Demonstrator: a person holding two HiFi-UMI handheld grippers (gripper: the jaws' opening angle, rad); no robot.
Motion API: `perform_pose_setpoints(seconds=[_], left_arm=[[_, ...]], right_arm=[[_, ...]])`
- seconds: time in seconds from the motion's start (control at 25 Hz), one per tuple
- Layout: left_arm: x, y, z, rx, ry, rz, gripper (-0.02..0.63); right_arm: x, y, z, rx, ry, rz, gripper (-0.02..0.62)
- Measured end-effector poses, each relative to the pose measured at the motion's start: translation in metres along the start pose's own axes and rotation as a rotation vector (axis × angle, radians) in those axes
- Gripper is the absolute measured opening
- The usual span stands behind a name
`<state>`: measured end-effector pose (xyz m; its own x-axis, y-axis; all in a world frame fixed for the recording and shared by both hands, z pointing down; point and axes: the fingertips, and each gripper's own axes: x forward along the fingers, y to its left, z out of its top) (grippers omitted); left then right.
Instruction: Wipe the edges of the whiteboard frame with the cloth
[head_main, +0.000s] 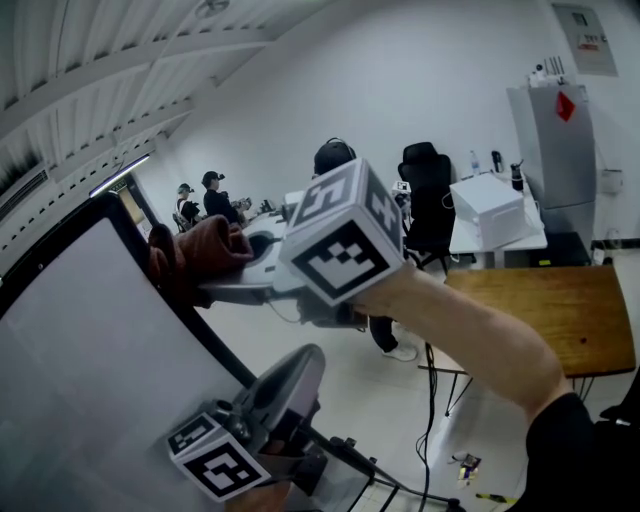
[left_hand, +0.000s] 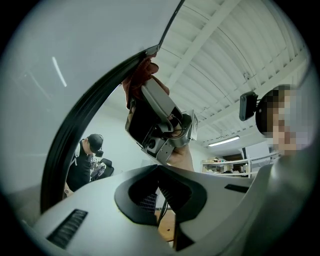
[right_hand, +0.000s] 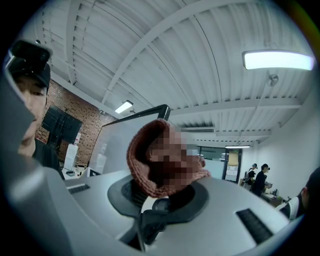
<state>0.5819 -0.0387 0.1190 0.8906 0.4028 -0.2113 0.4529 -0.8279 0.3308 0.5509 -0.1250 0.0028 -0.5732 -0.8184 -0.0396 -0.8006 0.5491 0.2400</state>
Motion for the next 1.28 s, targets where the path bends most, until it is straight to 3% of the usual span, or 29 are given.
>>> perform_pose_setpoints(seconds=[0.48, 0.76, 1.28], left_arm=[[-0.007, -0.005, -0.028, -0.02, 0.022, -0.012, -0.003], [-0.013, 0.004, -0.056, -0.036, 0.034, -0.005, -0.003], [-0.014, 0.006, -0.07, -0.063, 0.08, -0.018, -0.005]], right_arm=[[-0.001, 0.008, -0.032, 0.003, 0.035, -0.01, 0.078], [-0.001, 0.013, -0.067, 0.055, 0.03, 0.001, 0.078], [0.003, 0.017, -0.089, 0.126, 0.029, 0.05, 0.078]])
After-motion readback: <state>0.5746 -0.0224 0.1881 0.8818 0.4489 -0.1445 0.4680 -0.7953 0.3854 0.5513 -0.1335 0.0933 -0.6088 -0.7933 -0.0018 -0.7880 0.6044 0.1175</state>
